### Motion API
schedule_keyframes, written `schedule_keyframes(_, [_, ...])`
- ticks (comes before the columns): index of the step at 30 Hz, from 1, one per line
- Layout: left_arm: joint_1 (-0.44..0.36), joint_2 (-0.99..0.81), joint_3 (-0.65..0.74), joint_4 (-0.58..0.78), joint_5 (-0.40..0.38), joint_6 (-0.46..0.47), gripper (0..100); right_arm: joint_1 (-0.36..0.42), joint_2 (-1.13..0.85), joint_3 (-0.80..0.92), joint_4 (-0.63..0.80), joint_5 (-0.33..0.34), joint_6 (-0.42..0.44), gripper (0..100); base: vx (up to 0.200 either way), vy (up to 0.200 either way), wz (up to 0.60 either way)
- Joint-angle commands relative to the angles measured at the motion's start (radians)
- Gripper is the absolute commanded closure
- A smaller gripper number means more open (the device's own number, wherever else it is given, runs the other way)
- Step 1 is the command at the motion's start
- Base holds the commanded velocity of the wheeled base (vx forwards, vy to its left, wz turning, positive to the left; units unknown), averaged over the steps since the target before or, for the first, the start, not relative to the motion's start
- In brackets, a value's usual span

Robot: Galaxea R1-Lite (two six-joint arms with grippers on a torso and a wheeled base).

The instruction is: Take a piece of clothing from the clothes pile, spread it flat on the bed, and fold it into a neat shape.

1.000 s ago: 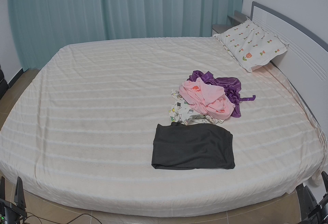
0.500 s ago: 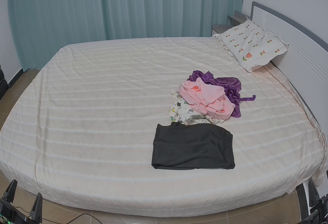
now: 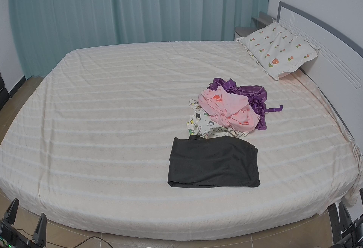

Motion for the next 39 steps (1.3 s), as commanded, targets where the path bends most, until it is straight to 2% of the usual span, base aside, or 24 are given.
schedule_keyframes(1, [0.001,-0.010,0.016,-0.001,0.001,-0.005,0,-0.001,-0.012,0.005,-0.002,0.018,-0.007,0,0.000,0.000,0.00])
schedule_keyframes(16, [0.001,-0.010,0.016,-0.001,-0.002,-0.001,0,-0.002,-0.012,0.018,-0.002,0.028,-0.014,0,0.000,0.000,0.00])
schedule_keyframes(20, [0.001,-0.010,0.016,0.001,-0.002,-0.001,0,0.001,-0.003,0.015,0.010,0.056,-0.072,0,0.000,0.000,0.00])
schedule_keyframes(26, [0.001,-0.010,0.016,-0.001,-0.002,-0.001,0,-0.002,-0.012,0.018,-0.002,0.039,-0.012,0,0.000,0.000,0.00])
schedule_keyframes(39, [0.001,-0.010,0.016,0.001,-0.002,0.001,0,-0.002,-0.012,0.018,-0.001,0.033,-0.020,0,0.000,0.000,0.00])
